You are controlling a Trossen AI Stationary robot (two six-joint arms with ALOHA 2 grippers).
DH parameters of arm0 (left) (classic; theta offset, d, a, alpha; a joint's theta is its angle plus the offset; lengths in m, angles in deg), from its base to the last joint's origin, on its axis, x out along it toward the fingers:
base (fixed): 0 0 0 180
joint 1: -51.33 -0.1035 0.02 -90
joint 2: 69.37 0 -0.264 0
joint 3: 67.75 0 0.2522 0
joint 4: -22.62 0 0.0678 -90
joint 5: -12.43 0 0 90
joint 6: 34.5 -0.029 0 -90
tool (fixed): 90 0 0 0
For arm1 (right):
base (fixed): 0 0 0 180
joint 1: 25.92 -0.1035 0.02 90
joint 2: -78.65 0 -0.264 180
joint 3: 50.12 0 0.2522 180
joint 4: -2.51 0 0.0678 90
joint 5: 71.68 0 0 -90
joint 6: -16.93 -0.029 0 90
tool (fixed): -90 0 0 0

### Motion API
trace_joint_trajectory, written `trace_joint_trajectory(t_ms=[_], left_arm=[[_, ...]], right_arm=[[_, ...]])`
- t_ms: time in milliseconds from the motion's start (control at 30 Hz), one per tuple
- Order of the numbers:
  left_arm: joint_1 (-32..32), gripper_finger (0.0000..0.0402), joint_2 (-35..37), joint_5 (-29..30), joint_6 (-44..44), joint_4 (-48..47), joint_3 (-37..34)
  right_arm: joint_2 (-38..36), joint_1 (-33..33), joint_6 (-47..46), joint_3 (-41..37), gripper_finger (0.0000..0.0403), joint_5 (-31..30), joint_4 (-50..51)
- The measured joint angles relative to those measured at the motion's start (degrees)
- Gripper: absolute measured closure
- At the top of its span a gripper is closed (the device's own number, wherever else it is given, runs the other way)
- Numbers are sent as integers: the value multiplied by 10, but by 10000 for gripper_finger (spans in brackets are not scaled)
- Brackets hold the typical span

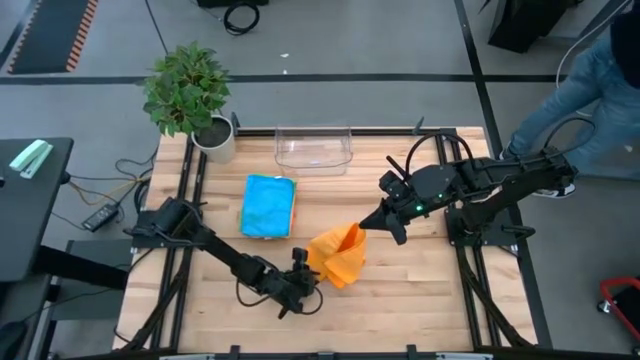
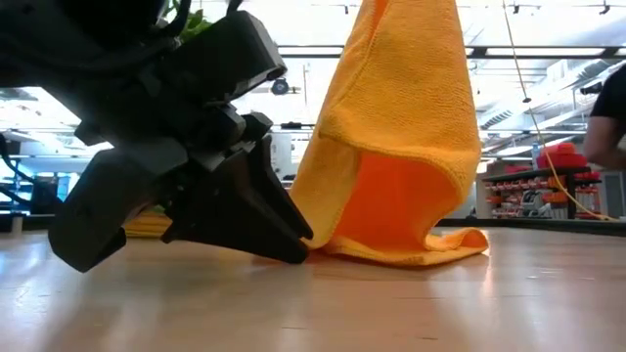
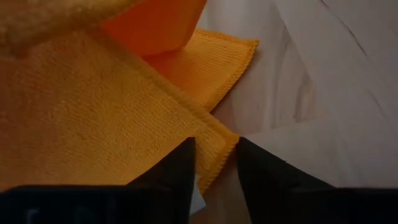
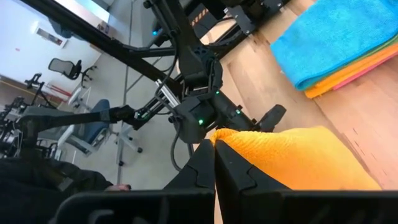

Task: Fold microfiber towels
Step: Fold the orange microfiber cloth

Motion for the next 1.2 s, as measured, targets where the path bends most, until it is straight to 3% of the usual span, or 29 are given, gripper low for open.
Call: trace_joint_trajectory(t_ms=[267,400,633,800,933,1200], left_arm=[[0,388,1,-11,17,-5,-1],[-1,395,32,-3,53,-28,-5],[8,398,189,47,23,-78,-3],[-1,398,317,56,-9,-101,-2],[-7,400,397,55,-11,-109,-2],[-38,400,499,53,-20,-101,-2]], right_arm=[[0,0,3,0,400,0,0],[0,0,5,0,400,36,7],[-1,0,37,0,400,185,76],[-19,0,69,0,400,227,185],[-58,1,80,1,400,186,255],[-156,16,126,2,400,43,264]])
